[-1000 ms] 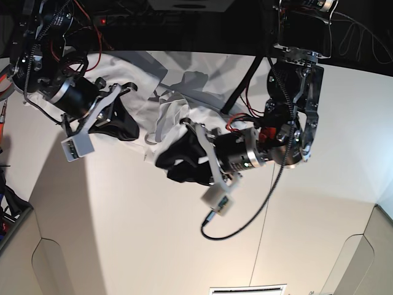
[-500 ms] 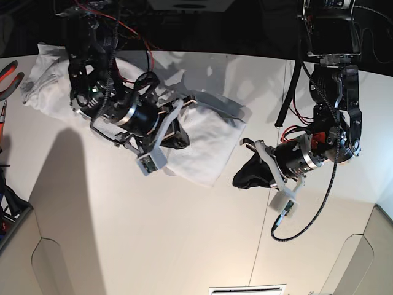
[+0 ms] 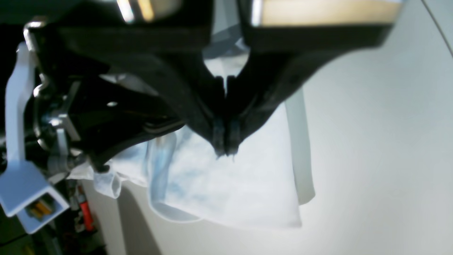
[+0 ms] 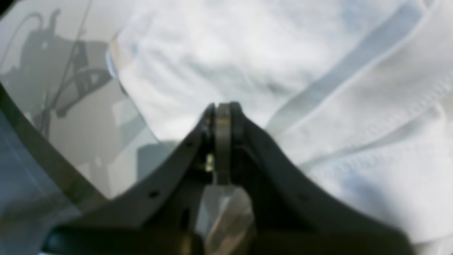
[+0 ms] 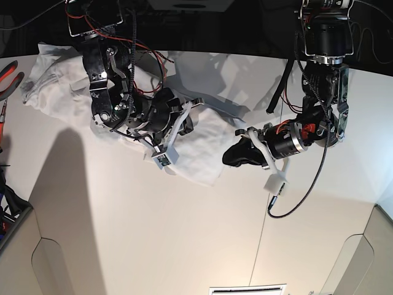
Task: Layout the t-shirt on the table in an organized manner, then fold the t-shirt properly
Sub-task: 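Fold the right gripper's end over toward the left gripper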
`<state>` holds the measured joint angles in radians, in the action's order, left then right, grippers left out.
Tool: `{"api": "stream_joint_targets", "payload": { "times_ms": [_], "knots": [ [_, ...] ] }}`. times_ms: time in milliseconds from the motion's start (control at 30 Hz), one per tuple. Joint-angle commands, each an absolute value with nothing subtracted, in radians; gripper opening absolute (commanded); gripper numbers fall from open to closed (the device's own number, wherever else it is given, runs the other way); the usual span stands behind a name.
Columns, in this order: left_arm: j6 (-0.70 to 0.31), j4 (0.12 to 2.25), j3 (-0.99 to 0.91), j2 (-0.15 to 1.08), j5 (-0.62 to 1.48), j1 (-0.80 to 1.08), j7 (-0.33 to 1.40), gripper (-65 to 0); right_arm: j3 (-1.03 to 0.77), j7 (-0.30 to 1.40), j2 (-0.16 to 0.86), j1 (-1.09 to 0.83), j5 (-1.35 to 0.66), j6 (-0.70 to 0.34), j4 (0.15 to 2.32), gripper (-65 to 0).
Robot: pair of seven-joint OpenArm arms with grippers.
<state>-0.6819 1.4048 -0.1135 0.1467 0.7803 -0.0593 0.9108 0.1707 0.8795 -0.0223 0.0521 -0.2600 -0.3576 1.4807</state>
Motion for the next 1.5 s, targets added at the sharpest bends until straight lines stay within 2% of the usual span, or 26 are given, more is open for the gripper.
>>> {"api": "stream_joint_targets", "payload": {
  "times_ms": [0,300,467,733,867,1100,1467],
  "knots": [
    [-0.698,1.42,-0.116,0.149,0.813,-0.078,0.879,-65.0,0.17,0.882,-0.028,0.068,-0.264,-0.346,1.505,-65.0],
    [-0.698,1.42,-0.062,0.108,0.805,-0.081,0.876,-65.0,0.17,0.863,-0.028,0.055,-0.199,-0.332,1.544,-65.0],
    [-0.698,1.42,0.028,0.108,0.599,-0.091,0.736,-65.0,0.17,0.864,-0.027,0.055,-0.198,-0.332,1.544,-65.0],
    [-0.698,1.395,0.126,0.108,0.445,-0.128,0.678,-65.0,0.17,0.863,-0.028,0.055,-0.199,-0.332,1.544,-65.0],
    [-0.647,1.298,0.151,0.107,0.354,-0.147,0.594,-65.0,0.17,0.863,-0.028,0.057,-0.199,-0.332,1.544,-65.0],
    [-0.647,1.058,0.154,0.108,0.339,-0.186,0.595,-65.0,0.17,0.865,-0.02,0.058,-0.197,-0.333,1.544,-65.0],
    [-0.632,1.04,0.151,0.142,0.34,-0.18,0.595,-65.0,0.107,0.868,0.081,0.057,-0.093,-0.309,1.544,-65.0]
  ]
}}
